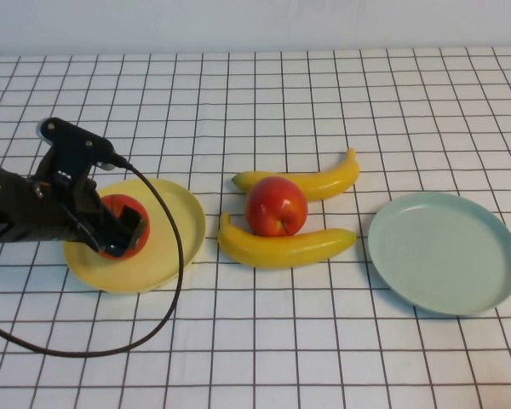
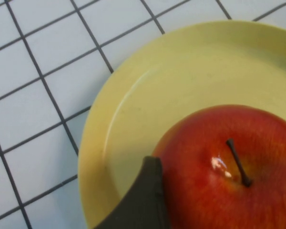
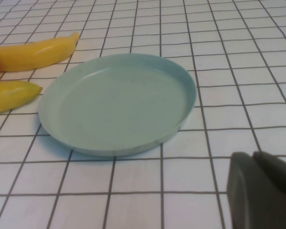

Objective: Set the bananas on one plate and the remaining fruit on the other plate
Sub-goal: Put one type of fruit in the left plate

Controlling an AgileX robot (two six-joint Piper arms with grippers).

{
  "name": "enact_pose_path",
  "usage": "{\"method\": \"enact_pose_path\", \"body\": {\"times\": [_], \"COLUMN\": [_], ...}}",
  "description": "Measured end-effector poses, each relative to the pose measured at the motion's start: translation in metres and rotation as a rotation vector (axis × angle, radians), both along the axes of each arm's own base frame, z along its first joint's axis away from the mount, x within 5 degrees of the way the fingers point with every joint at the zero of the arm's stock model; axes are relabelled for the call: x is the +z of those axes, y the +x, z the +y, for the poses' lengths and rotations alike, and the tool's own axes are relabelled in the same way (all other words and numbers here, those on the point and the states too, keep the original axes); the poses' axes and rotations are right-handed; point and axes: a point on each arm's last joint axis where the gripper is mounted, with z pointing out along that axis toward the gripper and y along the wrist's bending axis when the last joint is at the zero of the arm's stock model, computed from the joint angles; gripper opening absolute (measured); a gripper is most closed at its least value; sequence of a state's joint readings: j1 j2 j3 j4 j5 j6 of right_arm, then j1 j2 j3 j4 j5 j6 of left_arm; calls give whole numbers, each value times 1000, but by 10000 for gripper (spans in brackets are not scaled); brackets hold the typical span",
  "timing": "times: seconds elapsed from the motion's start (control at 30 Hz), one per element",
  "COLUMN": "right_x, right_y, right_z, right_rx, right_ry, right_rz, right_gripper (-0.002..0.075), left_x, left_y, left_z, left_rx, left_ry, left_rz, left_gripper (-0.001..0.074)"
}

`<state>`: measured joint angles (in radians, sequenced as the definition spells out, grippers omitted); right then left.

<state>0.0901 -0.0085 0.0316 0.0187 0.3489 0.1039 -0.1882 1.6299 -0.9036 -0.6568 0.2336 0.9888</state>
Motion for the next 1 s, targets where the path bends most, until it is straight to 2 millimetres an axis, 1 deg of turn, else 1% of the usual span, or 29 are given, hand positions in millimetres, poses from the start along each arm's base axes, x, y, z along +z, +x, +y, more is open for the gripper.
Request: {"method": "enact_pose_path", "body": {"times": [0.37,0.53,0.73,0.83,1.0], "right_x": [0,0,0,0,0], "right_y": [0,0,0,0,0], "right_z": [0,0,0,0,0], "right_rx": [0,0,0,0,0], "right_ry": [0,0,0,0,0], "right_rz": [0,0,0,0,0], "right_gripper": [-17,-17,-17,-17,-17], "left_x": [-1,-2,-3,1,14], "left_y": [2,2,0,-1,-8], "left_z": [1,6,5,5,1], "left_rx": [21,39,27,3,-40], "left_ry": [-1,-17,-21,-31,-64], "left_rz": [-10,14,32,56,98], "left_gripper": [668,667,668,668,668]}}
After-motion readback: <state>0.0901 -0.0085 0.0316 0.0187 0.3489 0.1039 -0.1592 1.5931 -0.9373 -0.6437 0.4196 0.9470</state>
